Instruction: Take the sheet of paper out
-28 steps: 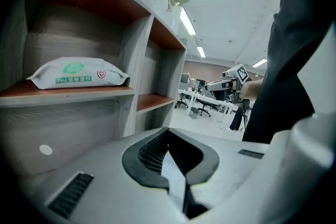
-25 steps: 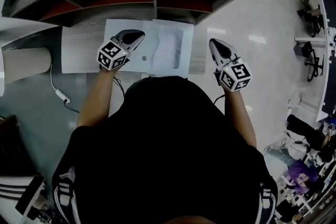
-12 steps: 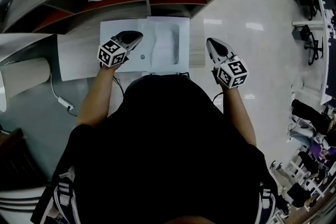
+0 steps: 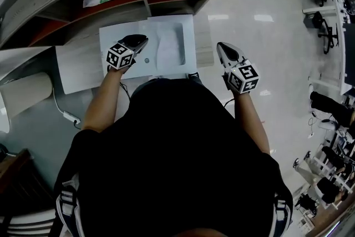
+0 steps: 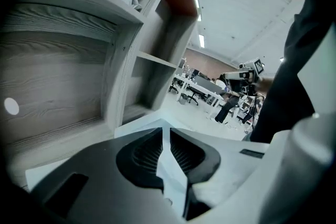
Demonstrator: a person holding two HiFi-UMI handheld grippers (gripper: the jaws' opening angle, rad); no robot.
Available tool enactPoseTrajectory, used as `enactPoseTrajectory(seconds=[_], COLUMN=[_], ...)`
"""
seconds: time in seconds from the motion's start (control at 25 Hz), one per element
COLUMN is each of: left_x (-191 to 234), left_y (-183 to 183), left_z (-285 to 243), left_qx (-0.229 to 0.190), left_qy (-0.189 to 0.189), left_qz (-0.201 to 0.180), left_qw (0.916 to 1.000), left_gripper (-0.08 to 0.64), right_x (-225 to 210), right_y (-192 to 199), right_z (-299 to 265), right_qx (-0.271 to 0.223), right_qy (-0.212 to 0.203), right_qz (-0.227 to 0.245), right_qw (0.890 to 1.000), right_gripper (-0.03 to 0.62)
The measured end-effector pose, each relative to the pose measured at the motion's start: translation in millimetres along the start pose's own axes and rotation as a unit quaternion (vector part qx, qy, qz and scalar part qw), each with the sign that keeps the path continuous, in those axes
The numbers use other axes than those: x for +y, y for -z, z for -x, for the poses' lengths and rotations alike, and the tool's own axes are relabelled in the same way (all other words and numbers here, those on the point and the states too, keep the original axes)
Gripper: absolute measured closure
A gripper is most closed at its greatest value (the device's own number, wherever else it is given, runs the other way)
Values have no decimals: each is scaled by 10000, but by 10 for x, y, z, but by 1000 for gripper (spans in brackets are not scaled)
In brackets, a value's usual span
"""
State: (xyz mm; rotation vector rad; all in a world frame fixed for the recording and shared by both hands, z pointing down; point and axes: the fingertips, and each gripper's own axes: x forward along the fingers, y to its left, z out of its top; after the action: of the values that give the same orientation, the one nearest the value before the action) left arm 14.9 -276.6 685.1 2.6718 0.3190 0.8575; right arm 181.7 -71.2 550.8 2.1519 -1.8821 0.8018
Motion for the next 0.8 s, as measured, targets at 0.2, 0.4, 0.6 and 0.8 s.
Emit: enactPoseTrajectory(seconds=[0.2, 0.4, 0.6, 0.8], left_x=[48, 65, 63, 45], left_y=[142, 246, 357, 517], left_z=[-144, -274, -423, -598], left_qx=[170, 281, 485, 787], left_qy=[38, 120, 205, 320], left_qz=[30, 97, 59, 122], left_qw=[9998, 9995, 9986, 9963], left_gripper=[530, 497, 488, 464], right_x=[-22, -85, -111, -109], right_y=[128, 208, 282, 334], right_z=[99, 168, 202, 218], right_qx=[32, 44, 59, 131], right_qy=[138, 329, 414, 462], right_qz=[-135, -156, -215, -251], right_qw=[9998, 9993, 9989, 9985], right_gripper=[578, 578, 578, 578])
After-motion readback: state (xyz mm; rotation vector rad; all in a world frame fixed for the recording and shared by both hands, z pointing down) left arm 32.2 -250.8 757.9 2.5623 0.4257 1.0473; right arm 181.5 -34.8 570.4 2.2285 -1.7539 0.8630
